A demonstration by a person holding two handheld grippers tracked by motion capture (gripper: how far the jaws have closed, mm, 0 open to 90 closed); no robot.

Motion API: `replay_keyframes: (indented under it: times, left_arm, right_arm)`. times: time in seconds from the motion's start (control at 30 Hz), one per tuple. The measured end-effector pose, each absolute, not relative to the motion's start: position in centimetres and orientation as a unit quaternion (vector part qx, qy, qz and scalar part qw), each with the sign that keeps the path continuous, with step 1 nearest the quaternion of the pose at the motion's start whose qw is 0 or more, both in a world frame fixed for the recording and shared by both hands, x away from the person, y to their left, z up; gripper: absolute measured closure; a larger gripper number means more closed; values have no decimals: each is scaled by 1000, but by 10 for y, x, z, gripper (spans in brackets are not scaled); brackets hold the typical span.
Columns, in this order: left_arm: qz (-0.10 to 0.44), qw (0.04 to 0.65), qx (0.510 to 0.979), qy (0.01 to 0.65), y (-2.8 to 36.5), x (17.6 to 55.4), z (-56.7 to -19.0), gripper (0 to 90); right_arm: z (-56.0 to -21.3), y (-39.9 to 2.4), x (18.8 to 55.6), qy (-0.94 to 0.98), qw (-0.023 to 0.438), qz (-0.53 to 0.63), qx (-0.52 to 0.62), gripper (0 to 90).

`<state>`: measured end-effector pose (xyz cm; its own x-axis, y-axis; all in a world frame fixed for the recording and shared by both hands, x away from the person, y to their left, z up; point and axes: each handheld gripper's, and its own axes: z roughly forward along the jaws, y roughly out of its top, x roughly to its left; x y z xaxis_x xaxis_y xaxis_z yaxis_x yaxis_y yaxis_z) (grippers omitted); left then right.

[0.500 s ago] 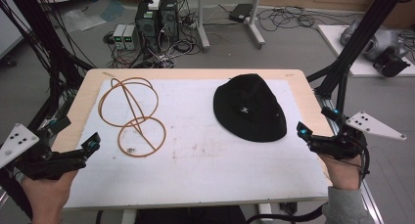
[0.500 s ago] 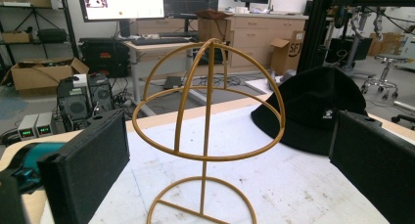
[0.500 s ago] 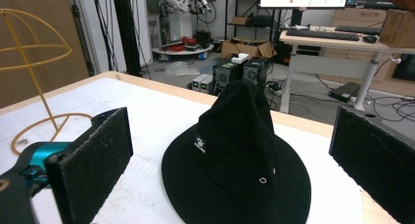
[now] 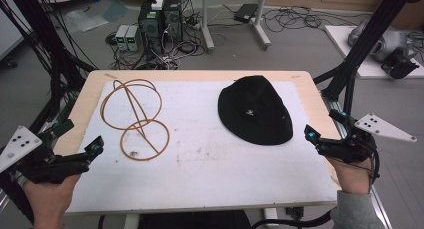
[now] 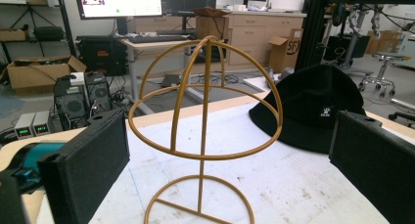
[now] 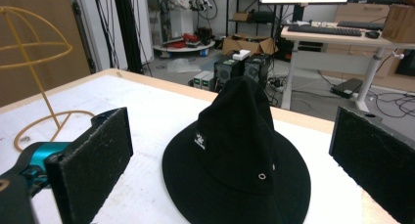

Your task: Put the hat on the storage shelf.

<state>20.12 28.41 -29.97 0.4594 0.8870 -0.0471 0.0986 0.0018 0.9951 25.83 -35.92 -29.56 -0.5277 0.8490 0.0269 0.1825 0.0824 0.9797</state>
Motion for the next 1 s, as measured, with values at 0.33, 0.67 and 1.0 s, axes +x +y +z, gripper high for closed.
replay_keyframes:
  times: [0.33, 0.67, 1.0]
  left_arm:
    - [337, 586, 619, 400, 287, 198, -300, 17]
    - [330, 584, 625, 398, 284, 201, -301, 17]
    - [330, 586, 623, 400, 286, 201, -301, 17]
  right_arm:
    - [-279, -352, 268, 687, 288, 558, 366, 14]
    - [-252, -352, 285, 702, 286, 550, 350, 15]
    - [-236, -345, 311, 720, 278, 536, 343, 14]
